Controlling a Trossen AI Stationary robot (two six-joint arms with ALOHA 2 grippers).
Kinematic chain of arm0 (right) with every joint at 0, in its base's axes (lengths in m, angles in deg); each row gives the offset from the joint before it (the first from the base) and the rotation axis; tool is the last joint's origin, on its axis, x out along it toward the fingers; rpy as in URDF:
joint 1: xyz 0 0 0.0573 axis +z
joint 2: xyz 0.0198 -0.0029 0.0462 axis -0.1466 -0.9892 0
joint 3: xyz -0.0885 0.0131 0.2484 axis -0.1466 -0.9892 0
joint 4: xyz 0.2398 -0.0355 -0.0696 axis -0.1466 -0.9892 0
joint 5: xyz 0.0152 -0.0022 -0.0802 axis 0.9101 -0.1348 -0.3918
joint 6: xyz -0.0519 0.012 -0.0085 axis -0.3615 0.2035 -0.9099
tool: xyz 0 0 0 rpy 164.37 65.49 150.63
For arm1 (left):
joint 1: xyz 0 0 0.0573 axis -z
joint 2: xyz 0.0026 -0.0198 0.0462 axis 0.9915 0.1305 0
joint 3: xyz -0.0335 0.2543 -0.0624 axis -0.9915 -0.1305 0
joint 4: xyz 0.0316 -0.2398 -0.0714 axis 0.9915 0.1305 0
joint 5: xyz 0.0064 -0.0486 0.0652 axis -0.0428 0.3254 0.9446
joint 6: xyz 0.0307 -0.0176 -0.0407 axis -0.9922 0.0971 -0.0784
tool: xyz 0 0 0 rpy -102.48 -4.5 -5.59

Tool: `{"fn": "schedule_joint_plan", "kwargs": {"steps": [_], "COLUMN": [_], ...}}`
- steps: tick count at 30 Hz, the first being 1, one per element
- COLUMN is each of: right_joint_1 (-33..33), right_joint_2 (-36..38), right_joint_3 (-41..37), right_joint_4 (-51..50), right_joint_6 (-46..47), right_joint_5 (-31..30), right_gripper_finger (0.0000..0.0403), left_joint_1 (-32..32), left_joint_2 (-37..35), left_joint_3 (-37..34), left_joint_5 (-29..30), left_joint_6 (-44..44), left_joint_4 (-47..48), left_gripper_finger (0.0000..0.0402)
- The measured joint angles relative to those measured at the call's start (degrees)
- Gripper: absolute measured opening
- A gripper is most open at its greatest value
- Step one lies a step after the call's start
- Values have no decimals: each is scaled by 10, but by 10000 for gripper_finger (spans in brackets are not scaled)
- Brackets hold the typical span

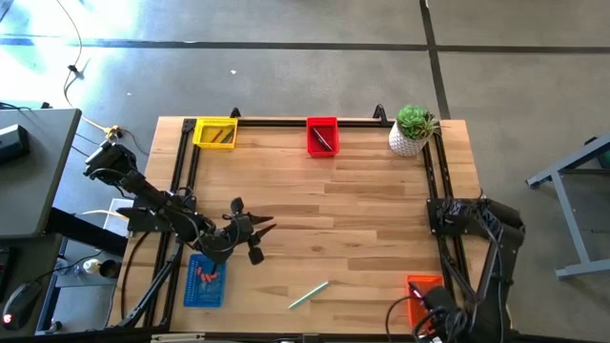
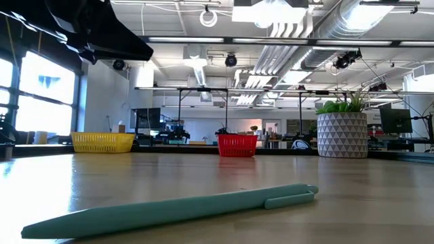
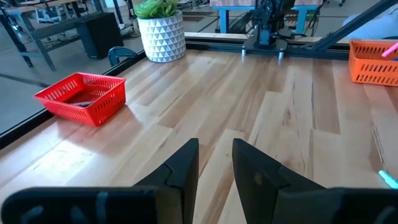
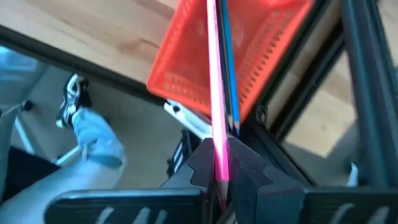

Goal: Sort crayons/erasers/pens/pencils in bins
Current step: Put the pink pencil into the orange bin, then put the light blue pen into the red bin

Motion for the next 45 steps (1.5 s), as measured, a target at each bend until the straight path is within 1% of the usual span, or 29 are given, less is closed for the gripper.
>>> {"fn": "schedule_joint_plan", "kwargs": {"steps": [2, 5, 10, 18, 21, 27, 30, 33, 36, 38, 39, 40, 43, 45], "right_joint_1": [7, 9, 10, 10, 10, 10, 10, 10, 10, 10, 10, 10, 9, 1], "right_joint_2": [-15, -36, -69, -102, -107, -107, -107, -105, -101, -102, -102, -102, -102, -102], "right_joint_3": [0, 0, 0, 0, 0, 0, 0, 0, 0, 0, 0, 0, 0, 0], "right_joint_4": [0, 0, 0, 0, 1, 0, 0, 0, 0, 3, 14, 28, 81, 97], "right_joint_6": [0, -1, -6, -15, -16, -18, -38, -69, -112, -158, -187, -221, -320, -374], "right_joint_5": [-21, -32, -29, -27, -27, -27, -23, -23, -30, -61, -91, -128, -270, -342], "right_gripper_finger": [17, 17, 17, 20, 40, 113, 142, 155, 148, 129, 117, 102, 47, 14], "left_joint_1": [0, 0, 0, 0, 0, 0, 0, 0, 3, 6, 8, 10, 24, 40], "left_joint_2": [0, 0, 0, 0, 0, 0, 0, 0, 0, 0, 0, 0, 12, 26], "left_joint_3": [0, 0, 0, 0, 0, 0, 0, 0, 0, 0, 0, 0, 0, 3], "left_joint_5": [0, -2, -17, -17, -30, -57, -61, -68, -97, -116, -128, -142, -192, -217], "left_joint_6": [0, 0, 0, 0, 0, 0, 0, -4, -10, -3, 1, 3, 5, 7], "left_joint_4": [-1, -5, -17, -16, -16, -16, -21, -30, -32, -32, -32, -32, -51, -70], "left_gripper_finger": [85, 85, 85, 85, 85, 85, 85, 85, 85, 85, 85, 85, 81, 73]}}
